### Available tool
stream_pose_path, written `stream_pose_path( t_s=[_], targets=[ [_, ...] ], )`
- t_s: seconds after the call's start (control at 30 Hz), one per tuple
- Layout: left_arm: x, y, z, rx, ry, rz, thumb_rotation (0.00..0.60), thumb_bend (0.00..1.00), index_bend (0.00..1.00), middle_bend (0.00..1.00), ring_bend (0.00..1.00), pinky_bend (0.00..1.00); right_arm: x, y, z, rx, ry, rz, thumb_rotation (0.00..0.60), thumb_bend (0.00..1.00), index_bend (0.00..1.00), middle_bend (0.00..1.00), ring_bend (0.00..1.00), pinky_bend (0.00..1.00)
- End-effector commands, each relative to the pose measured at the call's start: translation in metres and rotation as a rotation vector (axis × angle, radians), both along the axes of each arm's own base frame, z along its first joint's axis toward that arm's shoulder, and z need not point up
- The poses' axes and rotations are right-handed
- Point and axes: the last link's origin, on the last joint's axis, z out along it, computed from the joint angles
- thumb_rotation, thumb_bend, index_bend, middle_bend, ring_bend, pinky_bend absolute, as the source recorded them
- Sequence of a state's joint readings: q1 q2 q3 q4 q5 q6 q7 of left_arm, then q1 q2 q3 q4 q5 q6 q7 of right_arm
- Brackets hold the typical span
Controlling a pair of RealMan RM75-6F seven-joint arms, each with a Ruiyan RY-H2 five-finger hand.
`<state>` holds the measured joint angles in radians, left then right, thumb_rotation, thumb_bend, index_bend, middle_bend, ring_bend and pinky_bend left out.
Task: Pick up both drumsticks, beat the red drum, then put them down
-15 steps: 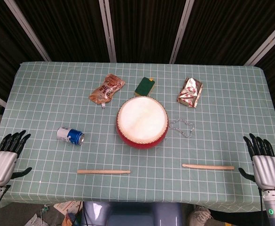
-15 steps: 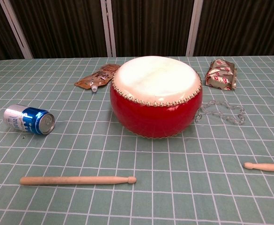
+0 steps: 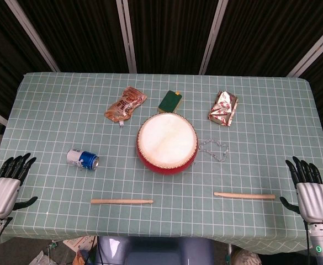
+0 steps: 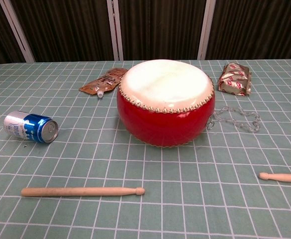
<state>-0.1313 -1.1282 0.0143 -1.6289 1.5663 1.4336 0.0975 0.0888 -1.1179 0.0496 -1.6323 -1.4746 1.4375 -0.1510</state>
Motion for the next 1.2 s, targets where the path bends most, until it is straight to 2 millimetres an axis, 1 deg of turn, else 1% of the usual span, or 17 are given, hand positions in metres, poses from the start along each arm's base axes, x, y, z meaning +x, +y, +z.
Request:
stream_pose_path(
  t_s=[0.03,0.07,0.1,0.13,0.17,0.2,0.27,0.33,0.4,0.47,0.5,0.6,0.73,0.9,1.03,1.2],
  targets=[
    [0.0,0.001,0.0,-0.002,-0.001,0.001,0.6,0.0,0.0,0.0,0.0,0.01,0.002,0.0,-0.001,0.003,-0.004,0.009,0.6,0.22,0.0,0.07,0.11,0.2],
    [0.0,0.001,0.0,-0.002,-0.001,0.002,0.6,0.0,0.0,0.0,0.0,0.01,0.003,0.0,-0.002,0.004,-0.008,0.017,0.6,0.22,0.0,0.18,0.25,0.35],
    [0.0,0.001,0.0,-0.001,-0.001,0.003,0.6,0.0,0.0,0.0,0.0,0.01,0.006,0.0,-0.003,0.005,-0.014,0.028,0.6,0.22,0.0,0.35,0.44,0.52],
    [0.0,0.001,-0.001,-0.002,-0.002,0.004,0.6,0.0,0.0,0.0,0.0,0.01,0.009,0.0,-0.005,0.007,-0.027,0.041,0.6,0.22,0.02,0.47,0.57,0.63],
    [0.0,0.001,-0.001,-0.001,-0.002,0.005,0.6,0.0,0.0,0.0,0.0,0.01,0.012,0.0,-0.007,0.011,-0.037,0.052,0.6,0.22,0.07,0.65,0.76,0.77],
    [0.0,0.001,-0.001,-0.001,-0.002,0.006,0.6,0.0,0.0,0.0,0.0,0.01,0.015,0.001,-0.009,0.018,-0.048,0.064,0.6,0.22,0.15,0.8,0.9,0.88],
    [0.0,0.001,-0.001,-0.001,-0.001,0.005,0.6,0.0,0.0,0.0,0.0,0.01,0.021,0.001,-0.015,0.033,-0.055,0.079,0.6,0.22,0.28,0.96,1.0,0.98],
    [0.001,0.001,-0.001,-0.002,0.002,0.0,0.6,0.0,0.0,0.0,0.0,0.01,0.028,0.001,-0.026,0.067,-0.032,0.096,0.6,0.22,0.34,1.0,1.0,1.0],
    [0.001,0.001,-0.002,-0.003,0.004,-0.001,0.6,0.0,0.0,0.0,0.0,0.01,0.035,0.0,-0.035,0.091,-0.004,0.11,0.6,0.22,0.39,1.0,1.0,1.0],
    [0.001,0.0,-0.002,-0.003,0.002,0.001,0.6,0.0,0.0,0.0,0.0,0.01,0.042,-0.001,-0.044,0.113,0.011,0.122,0.6,0.22,0.43,1.0,1.0,1.0],
    [0.001,0.001,-0.001,-0.002,0.001,0.001,0.6,0.0,0.0,0.0,0.0,0.01,0.047,-0.002,-0.052,0.132,0.021,0.128,0.6,0.22,0.44,1.0,1.0,1.0],
    [0.001,0.001,-0.001,-0.002,-0.002,0.001,0.6,0.0,0.0,0.0,0.0,0.01,0.055,-0.005,-0.068,0.168,0.043,0.123,0.6,0.22,0.45,1.0,1.0,1.0],
    [0.001,0.001,-0.001,-0.008,-0.004,0.001,0.6,0.0,0.0,0.0,0.0,0.01,0.061,-0.011,-0.086,0.198,0.079,0.108,0.6,0.22,0.45,1.0,1.0,1.0],
    [0.0,0.001,-0.001,-0.016,-0.008,0.002,0.6,0.0,0.0,0.0,0.0,0.01,0.062,-0.023,-0.1,0.194,0.101,0.061,0.6,0.21,0.45,1.0,1.0,1.0],
    [0.001,0.001,-0.001,-0.021,-0.006,0.001,0.6,0.0,0.0,0.0,0.0,0.01,0.055,-0.031,-0.105,0.194,0.125,0.009,0.6,0.22,0.45,1.0,1.0,1.0],
    [0.0,0.001,-0.002,-0.024,-0.001,0.005,0.6,0.0,0.0,0.0,0.0,0.01,0.047,-0.035,-0.107,0.2,0.131,-0.032,0.6,0.22,0.49,1.0,1.0,1.0]
  ],
)
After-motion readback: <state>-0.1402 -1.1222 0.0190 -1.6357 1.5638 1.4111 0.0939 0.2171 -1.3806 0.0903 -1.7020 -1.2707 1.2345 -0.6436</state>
